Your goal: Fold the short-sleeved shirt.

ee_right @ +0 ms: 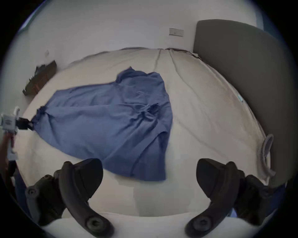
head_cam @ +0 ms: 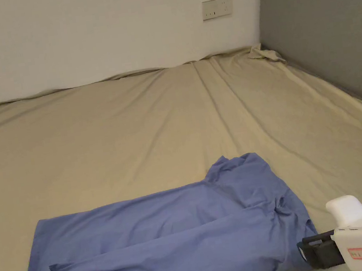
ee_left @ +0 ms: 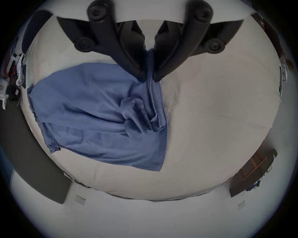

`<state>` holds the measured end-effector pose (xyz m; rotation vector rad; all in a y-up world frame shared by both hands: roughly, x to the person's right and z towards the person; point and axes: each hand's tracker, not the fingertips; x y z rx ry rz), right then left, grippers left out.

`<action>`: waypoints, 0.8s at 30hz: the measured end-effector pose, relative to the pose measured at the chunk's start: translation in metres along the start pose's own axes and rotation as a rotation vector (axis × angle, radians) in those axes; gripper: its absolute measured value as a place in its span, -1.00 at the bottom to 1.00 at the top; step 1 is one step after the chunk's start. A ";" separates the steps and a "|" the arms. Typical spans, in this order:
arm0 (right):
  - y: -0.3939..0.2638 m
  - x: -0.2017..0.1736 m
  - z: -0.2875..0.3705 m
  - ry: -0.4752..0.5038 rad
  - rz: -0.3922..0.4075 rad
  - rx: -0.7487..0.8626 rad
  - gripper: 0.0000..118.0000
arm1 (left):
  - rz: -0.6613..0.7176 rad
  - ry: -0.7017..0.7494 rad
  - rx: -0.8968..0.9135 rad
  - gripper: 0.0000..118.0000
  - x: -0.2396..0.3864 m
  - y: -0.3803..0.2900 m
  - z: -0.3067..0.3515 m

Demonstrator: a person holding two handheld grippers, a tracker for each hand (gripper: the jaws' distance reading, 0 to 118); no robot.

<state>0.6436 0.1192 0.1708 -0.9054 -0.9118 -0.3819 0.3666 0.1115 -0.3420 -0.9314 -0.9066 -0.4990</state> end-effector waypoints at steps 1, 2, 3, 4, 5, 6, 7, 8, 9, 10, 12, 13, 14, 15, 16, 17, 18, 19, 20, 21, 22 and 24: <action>-0.001 0.000 -0.011 0.000 0.016 -0.019 1.00 | -0.002 0.001 0.000 -0.87 0.000 0.001 0.000; 0.006 -0.001 -0.017 0.011 0.027 -0.046 1.00 | -0.002 0.001 -0.002 -0.87 -0.001 0.001 -0.001; 0.008 -0.002 -0.027 0.027 0.028 -0.081 1.00 | 0.000 0.003 -0.006 -0.87 0.001 0.002 0.000; 0.009 -0.004 -0.037 0.048 0.016 -0.108 1.00 | 0.010 -0.008 -0.017 -0.87 0.001 0.001 0.000; 0.009 -0.008 -0.045 0.060 0.014 -0.136 0.98 | 0.017 -0.011 -0.020 -0.87 0.001 0.001 -0.001; 0.011 -0.011 -0.049 0.059 0.019 -0.133 0.98 | 0.022 -0.011 -0.021 -0.87 0.000 0.001 -0.001; 0.012 -0.015 -0.050 0.058 0.017 -0.118 0.84 | 0.026 -0.014 -0.019 -0.87 -0.002 0.001 -0.002; 0.013 -0.018 -0.050 0.059 0.007 -0.095 0.42 | 0.031 -0.022 -0.021 -0.87 -0.004 0.001 -0.002; 0.015 -0.020 -0.051 0.064 -0.016 -0.096 -0.24 | 0.037 -0.026 -0.021 -0.87 -0.006 0.001 -0.002; 0.014 -0.021 -0.051 0.101 -0.072 -0.094 -0.75 | 0.052 -0.037 -0.024 -0.87 -0.008 0.000 -0.001; 0.016 -0.027 -0.044 0.077 -0.029 -0.098 -0.79 | 0.083 -0.041 -0.029 -0.87 -0.012 -0.001 0.001; 0.016 -0.029 -0.036 0.064 0.051 -0.069 -0.81 | 0.073 -0.030 -0.027 -0.87 -0.012 0.000 0.004; 0.016 -0.029 -0.026 0.061 0.085 -0.062 -0.82 | 0.066 -0.037 -0.015 -0.87 -0.013 -0.001 0.009; 0.017 -0.027 -0.017 0.070 0.081 -0.056 -0.82 | 0.088 -0.068 0.002 -0.87 -0.015 -0.001 0.015; 0.018 -0.022 -0.007 0.082 0.070 -0.047 -0.82 | 0.122 -0.103 0.005 -0.87 -0.018 0.000 0.022; 0.020 -0.016 0.004 0.096 0.058 -0.042 -0.82 | 0.132 -0.131 0.004 -0.87 -0.022 0.000 0.028; 0.024 -0.010 0.013 0.114 0.046 -0.049 -0.82 | 0.122 -0.118 0.003 -0.87 -0.024 -0.001 0.035; 0.025 -0.006 0.022 0.127 0.037 -0.053 -0.82 | 0.115 -0.107 0.001 -0.87 -0.024 -0.001 0.040; 0.024 -0.004 0.029 0.130 0.048 -0.055 -0.82 | 0.106 -0.094 0.003 -0.87 -0.022 -0.003 0.046; 0.022 -0.005 0.033 0.115 0.080 -0.070 -0.82 | 0.100 -0.095 0.008 -0.87 -0.020 -0.005 0.053; 0.019 -0.007 0.036 0.083 0.137 -0.101 -0.82 | 0.092 -0.097 0.012 -0.87 -0.018 -0.009 0.059; 0.010 -0.010 0.040 0.035 0.212 -0.132 -0.82 | 0.081 -0.098 -0.001 -0.87 -0.016 -0.018 0.069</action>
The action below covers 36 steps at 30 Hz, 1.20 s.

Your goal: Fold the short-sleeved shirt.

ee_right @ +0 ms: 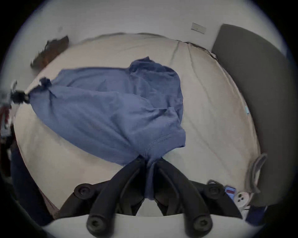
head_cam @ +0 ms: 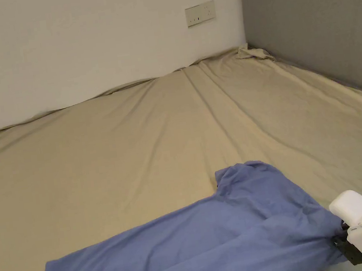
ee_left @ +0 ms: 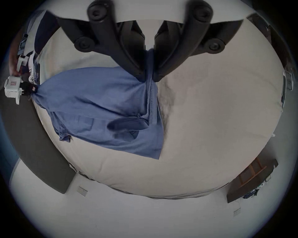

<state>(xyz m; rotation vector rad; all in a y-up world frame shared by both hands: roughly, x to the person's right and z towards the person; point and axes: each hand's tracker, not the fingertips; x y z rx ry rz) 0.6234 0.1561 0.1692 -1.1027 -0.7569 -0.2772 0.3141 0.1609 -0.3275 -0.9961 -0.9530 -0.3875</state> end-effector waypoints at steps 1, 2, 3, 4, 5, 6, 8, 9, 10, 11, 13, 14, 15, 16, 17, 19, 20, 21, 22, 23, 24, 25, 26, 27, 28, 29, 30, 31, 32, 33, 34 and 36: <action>-0.004 0.001 0.002 0.027 -0.021 -0.009 -0.82 | 0.005 -0.014 -0.006 -0.87 -0.002 -0.006 0.004; -0.009 0.002 0.003 0.063 -0.049 -0.019 -0.82 | 0.016 -0.022 -0.009 -0.87 -0.003 -0.014 0.008; -0.013 0.002 0.005 0.078 -0.063 -0.017 -0.82 | 0.020 -0.028 -0.018 -0.87 -0.006 -0.022 0.010; -0.017 0.001 0.008 0.075 -0.059 -0.025 -0.82 | 0.023 -0.040 -0.039 -0.87 -0.008 -0.031 0.013; -0.020 -0.002 0.008 0.067 -0.047 -0.049 -0.82 | 0.025 -0.045 -0.062 -0.87 -0.010 -0.040 0.015; -0.024 -0.003 0.009 0.060 -0.035 -0.061 -0.82 | 0.022 -0.037 -0.082 -0.87 -0.012 -0.048 0.016; -0.033 -0.005 0.006 0.086 -0.032 -0.107 -0.82 | 0.020 -0.020 -0.124 -0.87 -0.017 -0.065 0.015; -0.036 -0.005 0.004 0.096 -0.038 -0.116 -0.82 | 0.028 -0.023 -0.136 -0.87 -0.019 -0.071 0.014; -0.040 -0.005 0.000 0.104 -0.040 -0.131 -0.82 | 0.044 -0.036 -0.153 -0.87 -0.022 -0.076 0.012; -0.043 -0.005 -0.005 0.097 -0.046 -0.144 -0.82 | 0.057 -0.043 -0.164 -0.87 -0.024 -0.080 0.008; -0.046 -0.004 -0.014 0.101 -0.061 -0.165 -0.82 | 0.063 -0.027 -0.184 -0.87 -0.025 -0.085 -0.001; -0.047 -0.003 -0.021 0.110 -0.070 -0.180 -0.82 | 0.043 -0.006 -0.196 -0.87 -0.025 -0.086 -0.009; -0.048 -0.003 -0.026 0.104 -0.068 -0.185 -0.82 | 0.040 0.013 -0.215 -0.87 -0.024 -0.086 -0.016; -0.049 -0.003 -0.031 0.100 -0.065 -0.194 -0.82 | 0.046 0.031 -0.237 -0.87 -0.026 -0.087 -0.025; -0.050 -0.002 -0.036 0.107 -0.071 -0.206 -0.82 | 0.069 0.022 -0.235 -0.87 -0.028 -0.088 -0.030; -0.052 0.001 -0.046 0.118 -0.086 -0.218 -0.82 | 0.099 0.013 -0.215 -0.88 -0.032 -0.083 -0.025; -0.051 0.004 -0.048 0.126 -0.103 -0.212 -0.82 | 0.092 0.015 -0.223 -0.88 -0.032 -0.083 -0.027; -0.050 0.007 -0.047 0.137 -0.125 -0.216 -0.82 | 0.088 0.014 -0.223 -0.88 -0.031 -0.085 -0.029; -0.049 0.008 -0.046 0.145 -0.135 -0.218 -0.82 | 0.089 0.015 -0.222 -0.88 -0.031 -0.085 -0.029; -0.050 0.009 -0.047 0.151 -0.137 -0.219 -0.82 | 0.091 0.015 -0.220 -0.88 -0.031 -0.085 -0.028; -0.051 0.010 -0.046 0.156 -0.136 -0.214 -0.80 | 0.097 0.014 -0.215 -0.87 -0.032 -0.086 -0.027; -0.052 0.011 -0.044 0.162 -0.135 -0.207 -0.66 | 0.117 0.006 -0.206 -0.70 -0.032 -0.086 -0.025; -0.052 0.012 -0.039 0.165 -0.130 -0.196 -0.35 | 0.148 -0.023 -0.190 -0.36 -0.033 -0.086 -0.021; -0.052 0.014 -0.031 0.145 -0.118 -0.182 0.26 | 0.183 -0.088 -0.184 0.21 -0.033 -0.085 -0.013; -0.054 0.017 -0.020 0.150 -0.112 -0.162 0.99 | 0.221 -0.104 -0.184 0.87 -0.033 -0.084 -0.002; -0.053 0.018 -0.003 0.192 -0.123 -0.110 1.00 | 0.223 -0.110 -0.150 1.00 -0.031 -0.082 0.009; -0.054 0.018 0.017 0.230 -0.153 -0.006 0.96 | 0.212 -0.138 -0.073 1.00 -0.028 -0.080 0.021; -0.051 0.018 0.032 0.241 -0.199 0.044 0.99 | 0.202 -0.149 0.017 1.00 -0.025 -0.077 0.037; -0.051 0.014 0.044 0.199 -0.226 0.092 1.00 | 0.196 -0.164 0.045 1.00 -0.020 -0.073 0.046; -0.050 0.006 0.049 0.155 -0.219 0.125 1.00 | 0.192 -0.169 0.050 1.00 -0.015 -0.070 0.051; -0.037 -0.008 0.062 0.128 -0.205 0.160 1.00 | 0.187 -0.171 0.041 1.00 -0.009 -0.066 0.053; -0.024 -0.034 0.066 0.144 -0.164 0.204 1.00 | 0.185 -0.188 0.037 1.00 0.009 -0.056 0.060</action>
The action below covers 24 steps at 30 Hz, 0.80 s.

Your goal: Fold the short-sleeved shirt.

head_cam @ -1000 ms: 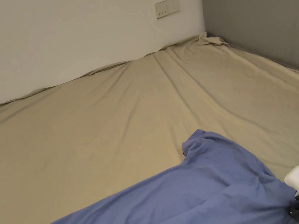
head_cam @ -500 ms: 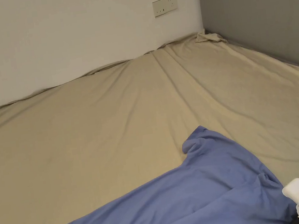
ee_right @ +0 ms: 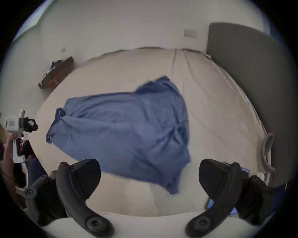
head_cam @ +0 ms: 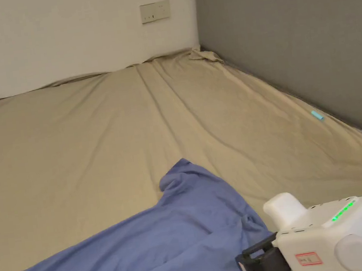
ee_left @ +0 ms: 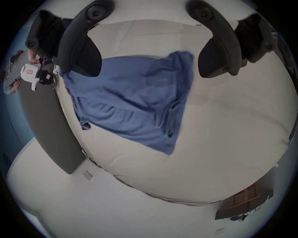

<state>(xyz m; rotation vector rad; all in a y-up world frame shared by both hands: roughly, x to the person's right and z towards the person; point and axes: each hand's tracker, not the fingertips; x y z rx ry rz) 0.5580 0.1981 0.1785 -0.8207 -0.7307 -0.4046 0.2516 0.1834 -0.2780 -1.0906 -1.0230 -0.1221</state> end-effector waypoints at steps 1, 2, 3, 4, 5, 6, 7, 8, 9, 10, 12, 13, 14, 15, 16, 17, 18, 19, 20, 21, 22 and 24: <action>0.003 -0.012 -0.004 0.015 -0.003 -0.003 0.94 | 0.001 -0.010 -0.007 0.92 0.006 0.001 -0.004; 0.005 -0.020 -0.013 0.032 0.018 0.012 0.73 | -0.003 -0.017 -0.005 0.53 0.012 0.000 -0.009; 0.007 -0.030 -0.019 0.026 0.042 0.034 0.21 | -0.015 -0.016 -0.003 -0.28 0.015 0.001 -0.014; 0.011 -0.040 -0.024 -0.007 0.061 0.050 -0.63 | -0.045 0.021 0.003 -1.00 0.021 0.002 -0.020; 0.015 -0.048 -0.029 -0.059 0.076 0.056 -0.90 | -0.076 0.054 -0.003 -1.00 0.027 0.001 -0.027; 0.017 -0.052 -0.038 -0.075 0.064 0.060 -0.90 | -0.116 0.111 -0.007 -1.00 0.032 0.001 -0.032; 0.019 -0.053 -0.039 -0.082 0.045 0.078 -0.95 | -0.125 0.117 -0.009 -1.00 0.036 0.002 -0.035; 0.022 -0.052 -0.042 -0.020 0.029 0.069 -0.95 | -0.129 0.097 -0.016 -1.00 0.038 0.004 -0.039; 0.025 -0.052 -0.045 0.017 0.019 0.058 -0.95 | -0.121 0.081 -0.014 -1.00 0.037 0.007 -0.041; 0.028 -0.054 -0.050 -0.004 0.021 0.052 -0.95 | -0.108 0.069 -0.011 -1.00 0.037 0.011 -0.044; 0.033 -0.055 -0.055 -0.025 0.048 0.055 -0.95 | -0.099 0.067 -0.006 -1.00 0.034 0.022 -0.049; 0.035 -0.055 -0.057 -0.027 0.062 0.049 -0.95 | -0.099 0.069 -0.003 -1.00 0.032 0.031 -0.054; 0.036 -0.055 -0.061 -0.029 0.064 0.047 -0.95 | -0.092 0.078 0.002 -1.00 0.029 0.042 -0.060; 0.038 -0.054 -0.063 -0.026 0.061 0.048 -0.95 | -0.070 0.095 0.013 -1.00 0.025 0.053 -0.065; 0.039 -0.053 -0.065 -0.018 0.057 0.047 -0.95 | -0.072 0.101 0.011 -1.00 0.021 0.066 -0.074; 0.040 -0.052 -0.067 -0.010 0.053 0.045 -0.95 | -0.080 0.122 0.015 -0.96 0.017 0.079 -0.085; 0.040 -0.050 -0.069 -0.007 0.048 0.043 -0.95 | -0.108 0.195 0.034 -0.28 0.014 0.091 -0.095; 0.040 -0.049 -0.071 -0.007 0.044 0.042 -0.95 | -0.142 0.233 0.021 1.00 0.012 0.101 -0.107; 0.040 -0.048 -0.072 -0.005 0.039 0.041 -0.95 | -0.174 0.243 -0.040 1.00 0.007 0.111 -0.122; 0.040 -0.045 -0.074 -0.001 0.032 0.038 -0.95 | -0.183 0.214 -0.055 1.00 0.006 0.121 -0.133; 0.040 -0.044 -0.075 0.001 0.025 0.038 -0.95 | -0.160 0.222 -0.054 1.00 0.004 0.131 -0.144; 0.039 -0.040 -0.078 -0.003 0.010 0.034 -0.95 | -0.124 0.246 -0.051 1.00 -0.023 0.146 -0.168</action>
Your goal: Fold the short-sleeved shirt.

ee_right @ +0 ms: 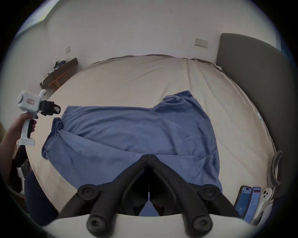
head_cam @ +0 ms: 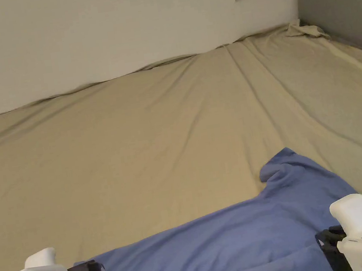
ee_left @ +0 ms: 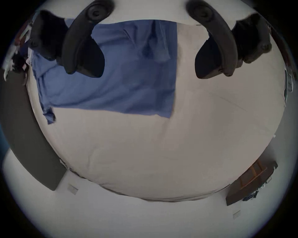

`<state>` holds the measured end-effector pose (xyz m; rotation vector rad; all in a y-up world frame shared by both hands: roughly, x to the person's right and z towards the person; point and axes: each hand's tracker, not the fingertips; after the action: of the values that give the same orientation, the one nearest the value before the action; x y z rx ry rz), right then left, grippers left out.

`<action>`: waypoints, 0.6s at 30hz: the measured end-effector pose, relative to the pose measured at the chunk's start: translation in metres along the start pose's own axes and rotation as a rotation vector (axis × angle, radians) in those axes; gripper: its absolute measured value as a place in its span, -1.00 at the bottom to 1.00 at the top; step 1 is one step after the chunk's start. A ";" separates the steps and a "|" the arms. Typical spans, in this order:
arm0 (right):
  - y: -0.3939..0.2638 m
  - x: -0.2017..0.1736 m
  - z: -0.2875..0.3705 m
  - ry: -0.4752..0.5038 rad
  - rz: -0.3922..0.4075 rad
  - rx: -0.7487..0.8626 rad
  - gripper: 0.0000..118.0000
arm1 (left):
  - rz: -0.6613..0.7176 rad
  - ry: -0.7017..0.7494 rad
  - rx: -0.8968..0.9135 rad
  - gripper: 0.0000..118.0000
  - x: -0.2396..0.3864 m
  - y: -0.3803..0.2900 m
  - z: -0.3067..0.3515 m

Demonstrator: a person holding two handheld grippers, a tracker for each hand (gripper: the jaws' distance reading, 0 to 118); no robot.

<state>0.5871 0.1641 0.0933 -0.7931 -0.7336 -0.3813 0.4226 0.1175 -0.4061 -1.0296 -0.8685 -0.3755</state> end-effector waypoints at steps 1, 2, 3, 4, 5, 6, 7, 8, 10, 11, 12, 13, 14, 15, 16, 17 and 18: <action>0.000 0.002 -0.001 -0.003 -0.003 -0.005 -0.95 | -0.002 0.007 0.003 1.00 -0.002 0.005 -0.010; -0.001 0.005 -0.004 -0.005 -0.007 -0.009 -0.95 | -0.010 0.025 0.005 1.00 -0.003 0.010 -0.023; -0.001 0.007 -0.005 -0.006 -0.011 -0.012 -0.95 | -0.041 0.073 -0.003 1.00 0.007 0.005 -0.020; -0.001 0.009 -0.006 -0.008 -0.015 -0.017 -0.95 | -0.068 0.095 -0.021 0.99 0.011 0.006 -0.027; -0.001 0.010 -0.008 -0.010 -0.017 -0.020 -0.95 | -0.096 0.100 -0.038 0.97 0.013 0.007 -0.038; -0.001 0.012 -0.008 -0.014 -0.017 -0.024 -0.95 | -0.113 0.110 -0.053 0.88 0.014 0.008 -0.046; -0.001 0.014 -0.009 -0.021 -0.019 -0.027 -0.95 | -0.103 0.098 -0.038 0.50 0.016 0.006 -0.052; -0.001 0.016 -0.010 -0.023 -0.023 -0.028 -0.95 | -0.084 0.048 -0.038 0.44 0.016 0.003 -0.056; -0.002 0.022 -0.011 -0.031 -0.042 -0.032 -0.95 | -0.059 0.078 -0.007 0.07 0.018 -0.002 -0.055; -0.002 0.026 -0.012 -0.044 -0.055 -0.033 -0.95 | -0.045 0.094 0.020 -0.12 0.018 0.000 -0.049; -0.002 0.029 -0.014 -0.049 -0.062 -0.037 -0.95 | -0.087 0.138 0.083 -0.12 0.015 0.003 -0.044; -0.001 0.035 -0.017 -0.050 -0.068 -0.043 -0.95 | -0.065 0.086 0.087 -0.70 0.013 0.003 -0.040; 0.001 0.042 -0.020 -0.053 -0.071 -0.046 -0.95 | -0.010 -0.016 0.091 -0.96 0.011 0.000 -0.036; 0.005 0.049 -0.023 -0.059 -0.074 -0.044 -0.95 | 0.029 -0.036 0.102 -0.96 0.012 0.000 -0.029; 0.011 0.058 -0.028 -0.069 -0.079 -0.039 -0.95 | 0.054 -0.096 0.115 -0.96 0.009 0.000 -0.022; 0.021 0.068 -0.033 -0.068 -0.081 -0.038 -0.95 | 0.081 -0.156 0.132 -0.96 0.008 -0.001 -0.016; 0.031 0.079 -0.038 -0.054 -0.086 -0.030 -0.95 | 0.096 -0.174 0.142 -0.96 0.007 -0.001 -0.010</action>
<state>0.6768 0.1523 0.1164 -0.8045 -0.8160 -0.4506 0.4307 0.1093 -0.4026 -0.9778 -0.9831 -0.1416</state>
